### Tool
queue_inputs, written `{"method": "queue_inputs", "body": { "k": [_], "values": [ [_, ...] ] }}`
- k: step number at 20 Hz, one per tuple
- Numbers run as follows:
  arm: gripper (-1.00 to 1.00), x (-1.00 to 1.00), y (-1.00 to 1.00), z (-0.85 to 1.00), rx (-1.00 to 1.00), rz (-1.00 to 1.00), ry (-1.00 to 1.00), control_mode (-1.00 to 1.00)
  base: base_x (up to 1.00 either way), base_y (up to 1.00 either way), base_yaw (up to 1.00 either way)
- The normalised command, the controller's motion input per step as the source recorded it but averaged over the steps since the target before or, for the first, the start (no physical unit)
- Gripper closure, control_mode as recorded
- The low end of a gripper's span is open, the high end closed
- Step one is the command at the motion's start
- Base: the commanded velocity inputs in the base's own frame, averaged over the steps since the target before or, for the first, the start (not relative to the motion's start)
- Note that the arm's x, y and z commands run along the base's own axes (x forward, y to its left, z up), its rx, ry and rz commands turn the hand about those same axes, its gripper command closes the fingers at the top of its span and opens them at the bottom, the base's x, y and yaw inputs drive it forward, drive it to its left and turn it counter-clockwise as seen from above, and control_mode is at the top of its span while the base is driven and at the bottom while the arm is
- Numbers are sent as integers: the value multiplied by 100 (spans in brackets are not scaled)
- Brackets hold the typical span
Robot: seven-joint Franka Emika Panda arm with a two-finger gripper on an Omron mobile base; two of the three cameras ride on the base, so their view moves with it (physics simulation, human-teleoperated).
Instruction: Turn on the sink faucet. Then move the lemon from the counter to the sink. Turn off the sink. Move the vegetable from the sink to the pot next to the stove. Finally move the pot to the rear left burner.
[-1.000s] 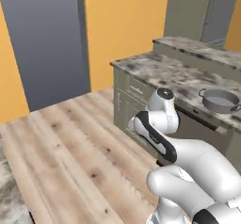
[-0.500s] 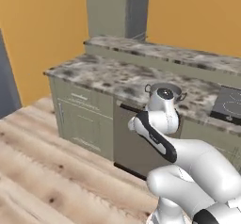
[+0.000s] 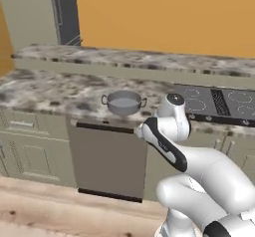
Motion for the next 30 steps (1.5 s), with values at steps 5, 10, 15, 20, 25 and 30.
{"method": "queue_inputs", "body": {
  "k": [5, 10, 15, 20, 25, 30],
  "values": [
    [100, 0, 0, 0, 0, 0, 0, 100, 48, 0, -54],
    [100, 0, 0, 0, 0, 0, 0, 100, 61, 9, -49],
    [100, 0, 0, 0, 0, 0, 0, 100, 67, 48, -35],
    [100, 0, 0, 0, 0, 0, 0, 100, 58, 62, -21],
    [100, 0, 0, 0, 0, 0, 0, 100, 59, 25, 4],
    [100, 0, 0, 0, 0, 0, 0, 100, 47, -2, 7]
  ]
}}
